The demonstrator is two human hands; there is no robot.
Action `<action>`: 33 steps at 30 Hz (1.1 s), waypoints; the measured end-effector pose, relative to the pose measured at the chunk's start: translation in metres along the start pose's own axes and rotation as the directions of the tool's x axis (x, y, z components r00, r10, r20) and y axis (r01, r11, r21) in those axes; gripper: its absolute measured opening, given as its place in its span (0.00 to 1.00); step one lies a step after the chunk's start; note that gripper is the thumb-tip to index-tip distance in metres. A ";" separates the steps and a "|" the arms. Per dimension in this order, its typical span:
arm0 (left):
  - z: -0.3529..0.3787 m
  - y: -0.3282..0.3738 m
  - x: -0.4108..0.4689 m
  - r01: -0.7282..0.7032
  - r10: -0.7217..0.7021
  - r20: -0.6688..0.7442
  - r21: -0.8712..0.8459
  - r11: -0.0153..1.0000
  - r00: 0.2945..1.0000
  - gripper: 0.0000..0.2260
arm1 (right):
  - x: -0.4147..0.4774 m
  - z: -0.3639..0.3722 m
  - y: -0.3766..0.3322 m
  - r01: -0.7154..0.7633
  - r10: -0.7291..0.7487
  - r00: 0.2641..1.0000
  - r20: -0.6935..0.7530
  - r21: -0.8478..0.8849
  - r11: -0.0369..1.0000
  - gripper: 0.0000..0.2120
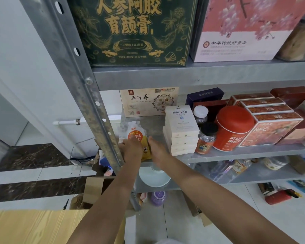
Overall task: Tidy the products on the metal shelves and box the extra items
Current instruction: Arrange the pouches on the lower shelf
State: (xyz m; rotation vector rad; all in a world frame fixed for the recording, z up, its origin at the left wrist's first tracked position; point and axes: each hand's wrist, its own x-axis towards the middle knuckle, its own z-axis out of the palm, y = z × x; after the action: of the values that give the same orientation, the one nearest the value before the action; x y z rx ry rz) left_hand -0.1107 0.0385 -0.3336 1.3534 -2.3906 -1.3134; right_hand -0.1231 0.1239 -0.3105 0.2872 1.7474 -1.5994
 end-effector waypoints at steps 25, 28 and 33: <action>-0.012 -0.017 -0.019 -0.361 0.344 0.114 0.360 0.860 0.932 0.27 | 0.006 -0.002 -0.015 -0.089 0.064 0.992 0.107 0.254 0.963 0.15; -0.011 -0.017 -0.018 -0.378 0.341 0.166 0.477 0.794 0.925 0.32 | -0.001 0.001 -0.016 -0.119 0.076 0.982 0.171 0.257 0.959 0.17; -0.008 -0.019 -0.018 -0.454 0.422 0.207 0.606 0.653 0.883 0.31 | 0.000 0.001 -0.014 -0.138 0.067 0.968 0.244 0.287 0.948 0.29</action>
State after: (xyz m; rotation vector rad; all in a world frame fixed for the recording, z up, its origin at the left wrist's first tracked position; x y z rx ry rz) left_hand -0.0835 0.0423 -0.3366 0.7028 -3.0814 -0.3959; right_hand -0.1307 0.1204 -0.2999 0.3183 1.2908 -1.7462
